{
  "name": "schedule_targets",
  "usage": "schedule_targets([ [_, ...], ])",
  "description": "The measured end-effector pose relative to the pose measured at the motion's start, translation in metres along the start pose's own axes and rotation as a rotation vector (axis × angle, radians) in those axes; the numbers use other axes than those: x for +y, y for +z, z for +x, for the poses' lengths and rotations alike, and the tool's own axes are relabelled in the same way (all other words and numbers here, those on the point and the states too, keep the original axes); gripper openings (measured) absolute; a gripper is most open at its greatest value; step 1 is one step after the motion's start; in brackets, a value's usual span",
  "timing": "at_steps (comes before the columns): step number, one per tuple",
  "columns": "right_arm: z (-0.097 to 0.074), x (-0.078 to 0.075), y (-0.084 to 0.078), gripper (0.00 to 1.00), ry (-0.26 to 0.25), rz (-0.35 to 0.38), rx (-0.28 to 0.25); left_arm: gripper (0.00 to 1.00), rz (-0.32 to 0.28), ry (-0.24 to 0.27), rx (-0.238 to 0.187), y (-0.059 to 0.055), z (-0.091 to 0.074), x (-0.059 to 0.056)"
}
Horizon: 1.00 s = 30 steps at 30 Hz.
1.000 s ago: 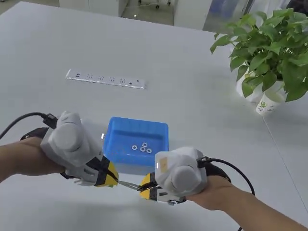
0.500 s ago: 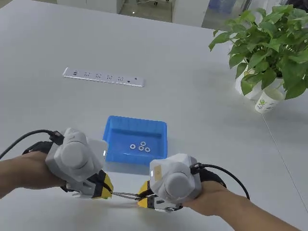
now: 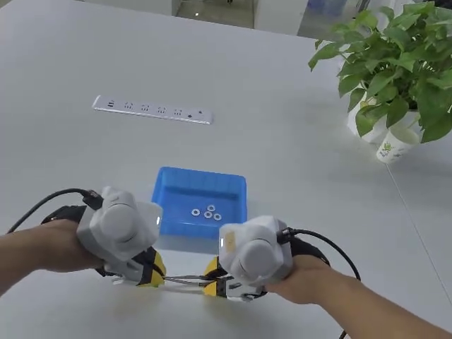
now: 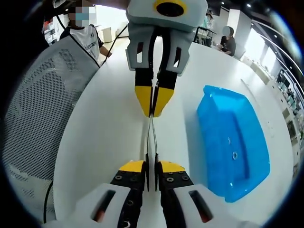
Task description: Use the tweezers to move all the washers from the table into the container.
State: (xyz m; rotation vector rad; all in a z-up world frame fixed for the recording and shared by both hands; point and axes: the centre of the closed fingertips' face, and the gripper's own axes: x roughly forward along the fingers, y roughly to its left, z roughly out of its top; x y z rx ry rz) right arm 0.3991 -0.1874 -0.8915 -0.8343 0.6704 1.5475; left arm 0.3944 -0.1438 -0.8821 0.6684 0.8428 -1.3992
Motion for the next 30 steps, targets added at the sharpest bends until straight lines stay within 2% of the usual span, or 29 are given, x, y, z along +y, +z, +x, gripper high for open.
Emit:
schedule_targets([
  [5,0.000,0.000,0.000,0.13,0.012,0.031,-0.005,0.05,0.001,-0.004,0.012,-0.002,0.003,0.000],
  [9,0.000,0.000,0.000,0.13,0.010,0.035,-0.003,0.06,-0.015,-0.011,0.008,0.000,0.005,0.001],
  [13,0.000,0.000,0.000,0.13,0.011,0.039,0.000,0.06,-0.014,-0.011,0.020,-0.001,0.007,0.002],
  [21,0.001,0.000,0.000,0.14,0.009,0.044,-0.001,0.09,-0.012,-0.002,0.017,0.001,0.007,0.003],
  [26,-0.003,-0.001,0.000,0.17,-0.005,0.033,0.006,0.13,-0.015,0.016,0.012,0.001,0.000,0.005],
  [30,-0.014,-0.006,0.006,0.20,-0.049,0.036,-0.021,0.19,-0.024,0.037,0.018,0.000,-0.007,0.005],
])
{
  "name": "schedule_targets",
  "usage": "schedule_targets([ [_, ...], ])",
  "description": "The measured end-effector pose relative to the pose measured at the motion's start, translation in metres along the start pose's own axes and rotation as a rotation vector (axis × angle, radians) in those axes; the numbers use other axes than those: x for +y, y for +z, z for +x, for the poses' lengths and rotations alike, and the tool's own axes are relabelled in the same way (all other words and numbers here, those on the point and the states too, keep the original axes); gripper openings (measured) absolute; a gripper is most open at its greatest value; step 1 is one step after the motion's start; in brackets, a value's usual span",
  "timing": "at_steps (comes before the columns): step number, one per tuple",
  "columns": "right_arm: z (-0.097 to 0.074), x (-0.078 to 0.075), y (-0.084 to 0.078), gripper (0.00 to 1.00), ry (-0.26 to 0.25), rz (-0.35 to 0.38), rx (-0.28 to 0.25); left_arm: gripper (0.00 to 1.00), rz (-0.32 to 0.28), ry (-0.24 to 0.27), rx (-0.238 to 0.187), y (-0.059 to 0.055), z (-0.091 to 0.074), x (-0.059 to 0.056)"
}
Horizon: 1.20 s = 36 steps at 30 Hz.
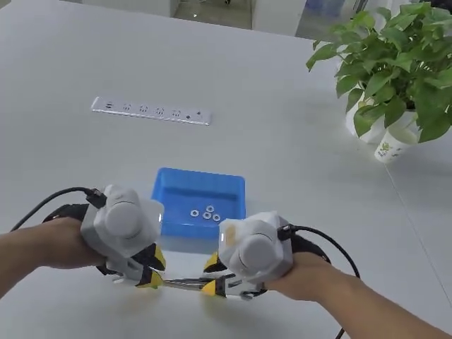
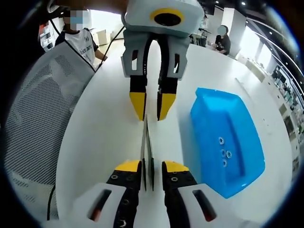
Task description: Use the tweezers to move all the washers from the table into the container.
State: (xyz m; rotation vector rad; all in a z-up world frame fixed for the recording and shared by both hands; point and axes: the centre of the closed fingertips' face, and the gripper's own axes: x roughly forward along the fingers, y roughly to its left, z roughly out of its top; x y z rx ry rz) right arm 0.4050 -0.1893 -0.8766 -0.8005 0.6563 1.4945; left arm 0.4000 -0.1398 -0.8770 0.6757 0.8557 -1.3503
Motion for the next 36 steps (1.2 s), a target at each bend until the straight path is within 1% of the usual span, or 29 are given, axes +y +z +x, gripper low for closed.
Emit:
schedule_targets([
  [2,-0.005,-0.002,0.001,0.22,-0.017,0.014,-0.011,0.21,-0.017,0.017,-0.019,0.003,-0.005,0.000],
  [4,-0.011,-0.004,0.002,0.25,-0.041,0.026,-0.019,0.25,-0.051,0.030,-0.045,0.006,-0.011,0.000],
  [5,-0.014,-0.004,0.003,0.26,-0.046,0.031,-0.025,0.27,-0.074,0.036,-0.057,0.007,-0.014,-0.001],
  [7,-0.020,-0.005,0.005,0.26,-0.061,0.044,-0.039,0.28,-0.134,0.042,-0.097,0.009,-0.019,-0.003],
  [9,-0.028,-0.009,0.006,0.29,-0.094,0.068,-0.053,0.30,-0.157,0.074,-0.128,0.010,-0.025,-0.001],
  [11,-0.034,-0.010,0.005,0.32,-0.108,0.088,-0.061,0.33,-0.192,0.093,-0.154,0.011,-0.032,-0.003],
  [13,-0.042,-0.012,0.003,0.35,-0.129,0.115,-0.071,0.36,-0.210,0.120,-0.182,0.013,-0.040,-0.002],
  [15,-0.048,-0.015,0.002,0.39,-0.158,0.139,-0.084,0.40,-0.232,0.139,-0.197,0.014,-0.046,-0.003],
  [17,-0.056,-0.017,-0.002,0.44,-0.177,0.175,-0.102,0.45,-0.242,0.171,-0.218,0.015,-0.053,-0.001],
  [18,-0.060,-0.018,-0.003,0.46,-0.190,0.209,-0.120,0.47,-0.248,0.181,-0.227,0.015,-0.057,-0.002],
  [21,-0.068,-0.021,-0.010,0.53,-0.215,0.256,-0.131,0.55,-0.253,0.213,-0.237,0.016,-0.063,-0.001],
  [22,-0.072,-0.023,-0.012,0.56,-0.237,0.291,-0.152,0.58,-0.252,0.237,-0.245,0.016,-0.067,0.000],
  [23,-0.077,-0.025,-0.012,0.58,-0.253,0.333,-0.186,0.61,-0.252,0.250,-0.254,0.017,-0.069,0.000],
  [24,-0.080,-0.025,-0.012,0.60,-0.259,0.349,-0.203,0.63,-0.252,0.259,-0.260,0.017,-0.070,0.000],
  [25,-0.084,-0.026,-0.015,0.65,-0.273,0.346,-0.210,0.66,-0.252,0.270,-0.267,0.017,-0.072,0.000],
  [29,-0.092,-0.023,-0.025,0.78,-0.300,0.348,-0.214,0.77,-0.244,0.312,-0.305,0.022,-0.079,0.001],
  [31,-0.095,-0.022,-0.025,0.85,-0.307,0.363,-0.238,0.81,-0.246,0.319,-0.309,0.022,-0.080,0.001],
  [33,-0.098,-0.019,-0.029,0.89,-0.309,0.376,-0.246,0.83,-0.236,0.323,-0.306,0.022,-0.082,0.001],
  [34,-0.098,-0.018,-0.030,0.92,-0.313,0.379,-0.249,0.85,-0.230,0.326,-0.305,0.022,-0.082,0.001],
  [36,-0.099,-0.017,-0.032,0.97,-0.316,0.393,-0.256,0.90,-0.222,0.337,-0.323,0.025,-0.085,0.002],
])
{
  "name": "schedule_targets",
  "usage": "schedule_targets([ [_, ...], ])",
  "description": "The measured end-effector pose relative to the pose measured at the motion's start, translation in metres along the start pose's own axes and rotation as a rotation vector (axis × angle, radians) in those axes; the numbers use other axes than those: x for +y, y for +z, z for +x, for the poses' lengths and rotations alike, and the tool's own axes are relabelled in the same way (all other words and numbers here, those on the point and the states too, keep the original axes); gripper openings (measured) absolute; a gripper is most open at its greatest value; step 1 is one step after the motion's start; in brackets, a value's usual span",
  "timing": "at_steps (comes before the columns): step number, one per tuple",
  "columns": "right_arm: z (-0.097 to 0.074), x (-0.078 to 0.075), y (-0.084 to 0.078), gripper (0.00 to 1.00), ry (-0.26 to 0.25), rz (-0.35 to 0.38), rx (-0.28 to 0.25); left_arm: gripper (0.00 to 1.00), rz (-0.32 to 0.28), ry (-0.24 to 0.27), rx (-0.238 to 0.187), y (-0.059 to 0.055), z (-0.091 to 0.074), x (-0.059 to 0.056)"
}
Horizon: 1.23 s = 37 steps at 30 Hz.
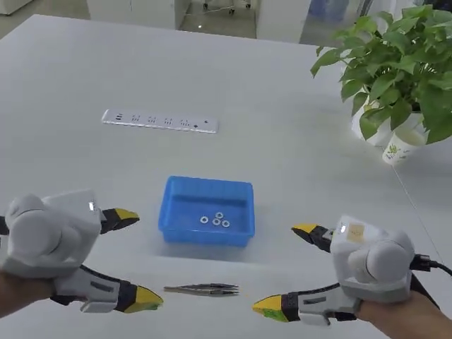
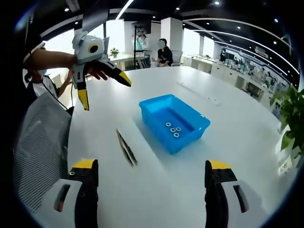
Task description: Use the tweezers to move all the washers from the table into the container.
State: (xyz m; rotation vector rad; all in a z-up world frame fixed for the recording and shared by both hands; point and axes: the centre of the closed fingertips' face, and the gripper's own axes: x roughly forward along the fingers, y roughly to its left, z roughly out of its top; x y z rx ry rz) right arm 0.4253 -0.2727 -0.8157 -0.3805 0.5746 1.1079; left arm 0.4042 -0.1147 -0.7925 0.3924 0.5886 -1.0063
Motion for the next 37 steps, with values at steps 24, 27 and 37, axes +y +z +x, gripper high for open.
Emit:
schedule_targets([
  [24,-0.017,0.000,-0.008,1.00,-0.095,0.090,-0.029,0.99,-0.040,0.066,-0.031,0.000,-0.004,-0.007],
  [27,-0.017,0.001,-0.008,1.00,-0.097,0.090,-0.025,0.99,-0.038,0.067,-0.032,0.001,-0.005,-0.005],
  [37,-0.016,0.003,-0.007,1.00,-0.101,0.089,-0.021,0.99,-0.032,0.065,-0.030,-0.001,-0.007,-0.005],
])
